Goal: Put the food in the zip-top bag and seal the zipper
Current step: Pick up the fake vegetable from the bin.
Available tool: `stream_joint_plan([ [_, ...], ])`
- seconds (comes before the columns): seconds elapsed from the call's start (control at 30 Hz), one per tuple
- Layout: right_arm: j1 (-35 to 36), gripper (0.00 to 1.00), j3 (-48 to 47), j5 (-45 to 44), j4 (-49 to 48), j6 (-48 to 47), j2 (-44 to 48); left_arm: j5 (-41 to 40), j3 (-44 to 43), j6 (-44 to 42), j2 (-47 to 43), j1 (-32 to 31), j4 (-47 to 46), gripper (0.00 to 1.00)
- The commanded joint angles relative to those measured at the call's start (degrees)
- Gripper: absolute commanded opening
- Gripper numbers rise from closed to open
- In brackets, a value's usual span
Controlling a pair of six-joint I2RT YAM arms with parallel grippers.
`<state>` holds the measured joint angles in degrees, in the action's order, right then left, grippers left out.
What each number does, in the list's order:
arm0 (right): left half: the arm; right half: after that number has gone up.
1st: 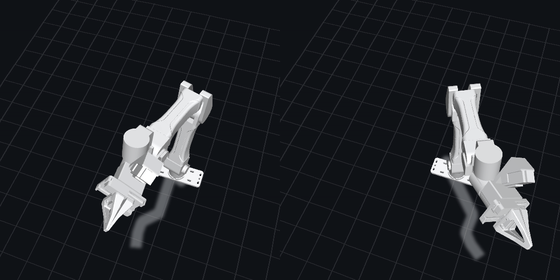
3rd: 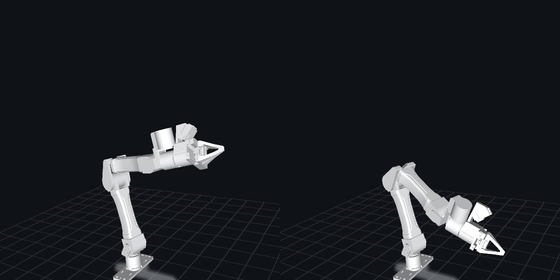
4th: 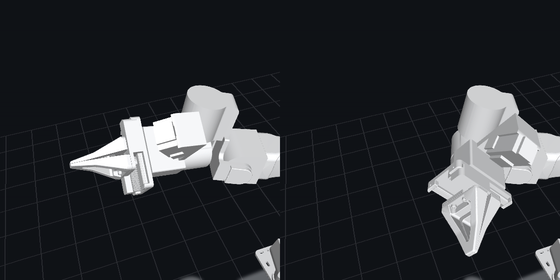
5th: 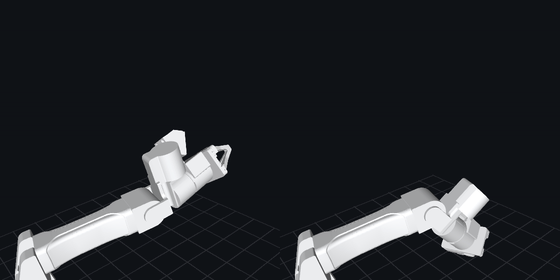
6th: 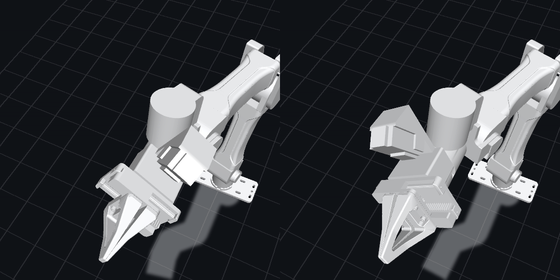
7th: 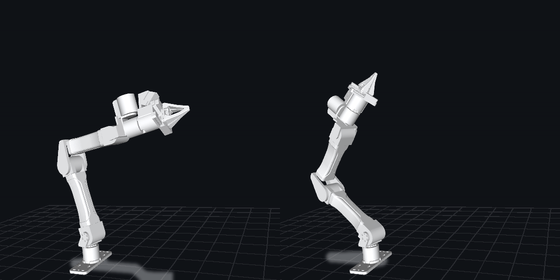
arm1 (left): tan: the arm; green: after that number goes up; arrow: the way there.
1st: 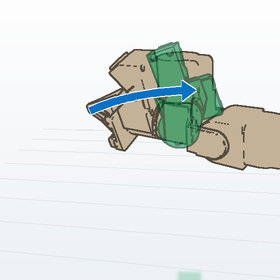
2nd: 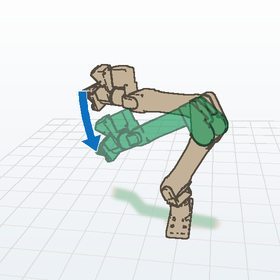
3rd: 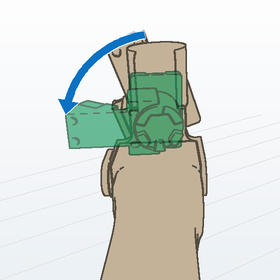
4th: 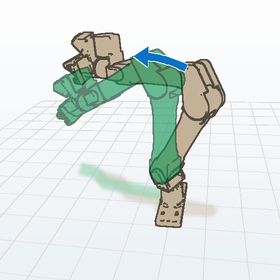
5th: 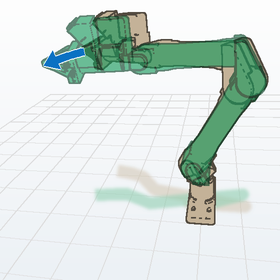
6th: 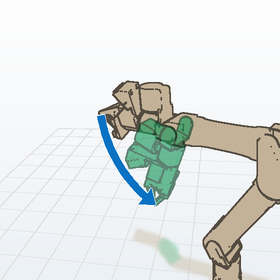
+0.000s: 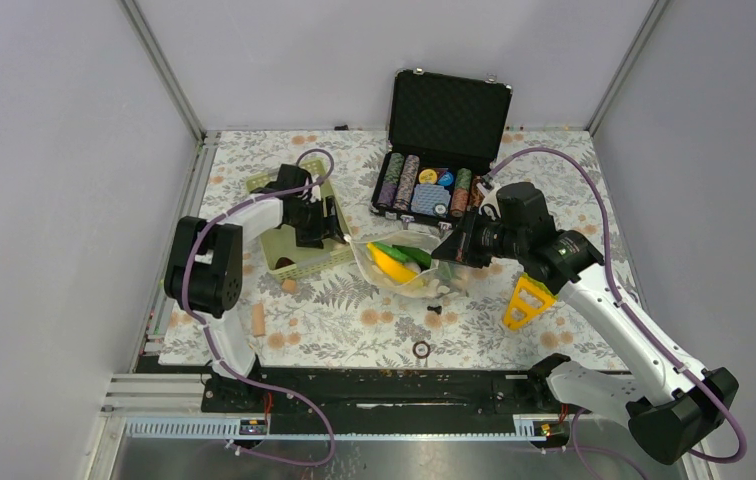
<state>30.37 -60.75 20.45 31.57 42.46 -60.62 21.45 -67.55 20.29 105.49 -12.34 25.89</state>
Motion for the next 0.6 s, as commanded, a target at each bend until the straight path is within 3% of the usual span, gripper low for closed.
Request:
stream_joint_plan([
  [0.0,-0.3,0.0,-1.5,-0.6,0.0,-0.1,0.8,-6.9,-2.2,-0.4,0.0,-1.1,3.0,0.63],
  [0.1,-0.3,0.0,-1.5,-0.9,-0.1,0.1,0.9,-15.4,-2.1,0.9,-1.1,-1.4,5.8,0.6],
  [0.23,-0.4,0.0,-1.5,-1.1,0.0,0.1,0.9,-21.1,-1.4,2.8,-4.0,-1.4,7.7,0.59],
  [0.4,-0.4,0.0,-1.5,-1.2,-0.1,0.1,0.7,-19.5,-0.9,4.0,-7.5,-1.4,7.5,0.59],
  [0.57,-0.3,0.0,-1.6,-1.3,0.0,0.0,0.6,-11.3,0.0,2.8,-9.3,-1.4,6.0,0.61],
])
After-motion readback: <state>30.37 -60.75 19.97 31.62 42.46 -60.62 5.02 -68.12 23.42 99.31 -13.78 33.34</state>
